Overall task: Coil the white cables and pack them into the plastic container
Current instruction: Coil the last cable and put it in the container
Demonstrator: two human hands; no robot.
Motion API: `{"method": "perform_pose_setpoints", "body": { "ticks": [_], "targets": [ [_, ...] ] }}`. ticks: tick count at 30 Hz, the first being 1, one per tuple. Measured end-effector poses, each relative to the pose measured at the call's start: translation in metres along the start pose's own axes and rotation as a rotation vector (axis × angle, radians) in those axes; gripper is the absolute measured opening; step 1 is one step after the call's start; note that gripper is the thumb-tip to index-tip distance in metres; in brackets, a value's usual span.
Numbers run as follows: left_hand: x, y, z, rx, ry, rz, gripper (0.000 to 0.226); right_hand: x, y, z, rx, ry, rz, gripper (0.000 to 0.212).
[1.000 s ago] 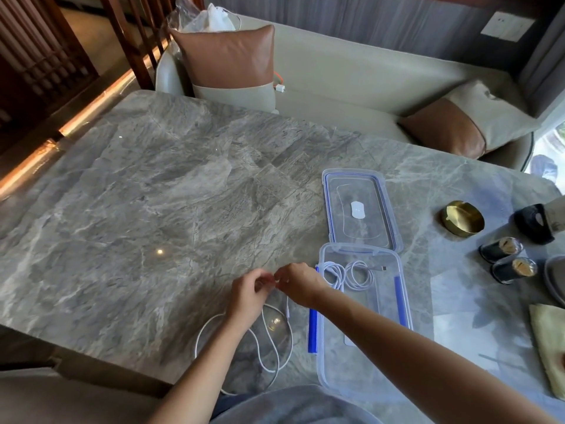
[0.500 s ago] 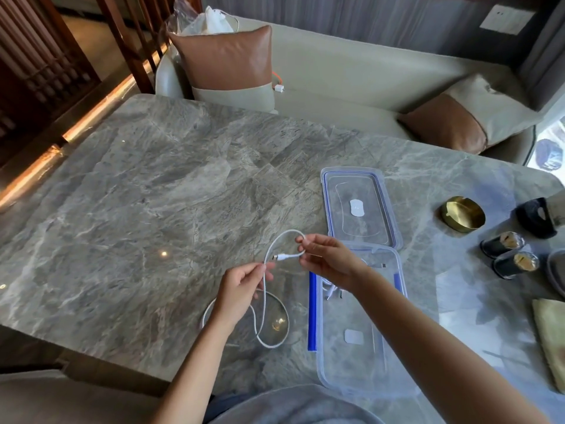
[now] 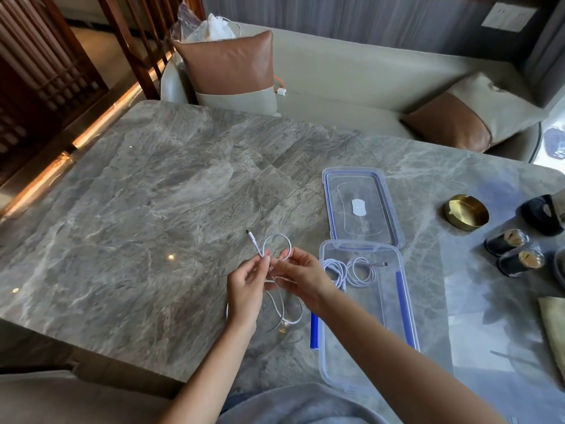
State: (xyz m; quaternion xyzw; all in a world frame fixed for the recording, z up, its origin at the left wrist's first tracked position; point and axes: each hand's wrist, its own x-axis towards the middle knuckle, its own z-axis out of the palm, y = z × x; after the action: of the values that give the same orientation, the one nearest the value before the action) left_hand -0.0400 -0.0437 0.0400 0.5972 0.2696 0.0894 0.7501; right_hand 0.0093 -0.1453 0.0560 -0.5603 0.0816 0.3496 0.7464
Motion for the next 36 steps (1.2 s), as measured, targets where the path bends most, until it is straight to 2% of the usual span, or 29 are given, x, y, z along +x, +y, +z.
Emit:
{"method": "perform_pose_setpoints", "body": {
  "ticks": [4,5,7,9,13,16,19,24,27,31,33,36],
  "targets": [
    [0.003,0.003,-0.002,-0.041,0.076,-0.027,0.017,-0.003,0.005,0.005,-0.048,0.088,-0.086,0.016],
    [0.005,0.003,-0.003,-0.057,0.096,-0.026,0.016,-0.005,0.005,0.005,-0.053,0.120,-0.098,0.021],
    [0.007,0.006,-0.003,-0.086,0.118,-0.010,0.018,-0.009,0.005,0.006,-0.085,0.127,-0.055,0.039],
    [0.008,0.006,-0.004,-0.083,0.126,0.016,0.019,-0.014,0.007,0.008,-0.163,0.063,0.035,0.053],
    [0.008,0.004,-0.007,-0.072,0.124,0.023,0.021,-0.017,0.011,0.008,-0.245,0.015,0.122,0.058],
    [0.009,0.005,-0.010,-0.061,0.128,0.018,0.020,-0.016,0.017,0.009,-0.177,0.013,0.146,0.051],
    [0.008,0.004,-0.011,-0.077,0.141,-0.011,0.015,-0.013,0.018,0.015,0.007,0.034,0.164,0.041],
    [0.004,0.005,-0.010,-0.030,0.059,-0.001,0.019,-0.005,0.006,0.019,-0.017,0.135,-0.020,0.022],
    [0.006,0.008,-0.018,0.045,-0.080,-0.086,0.018,-0.001,-0.003,0.013,-0.135,0.133,-0.128,0.023],
    [0.010,0.013,-0.030,0.121,-0.211,-0.149,0.021,0.002,-0.017,-0.004,-0.503,0.052,-0.274,0.023],
    [0.012,0.016,-0.037,0.200,-0.264,-0.159,0.022,0.004,-0.024,-0.010,-0.674,-0.032,-0.297,0.020],
    [0.016,0.019,-0.044,0.346,-0.324,-0.105,0.024,0.008,-0.030,-0.015,-0.786,-0.097,-0.263,0.017]
  ]
}}
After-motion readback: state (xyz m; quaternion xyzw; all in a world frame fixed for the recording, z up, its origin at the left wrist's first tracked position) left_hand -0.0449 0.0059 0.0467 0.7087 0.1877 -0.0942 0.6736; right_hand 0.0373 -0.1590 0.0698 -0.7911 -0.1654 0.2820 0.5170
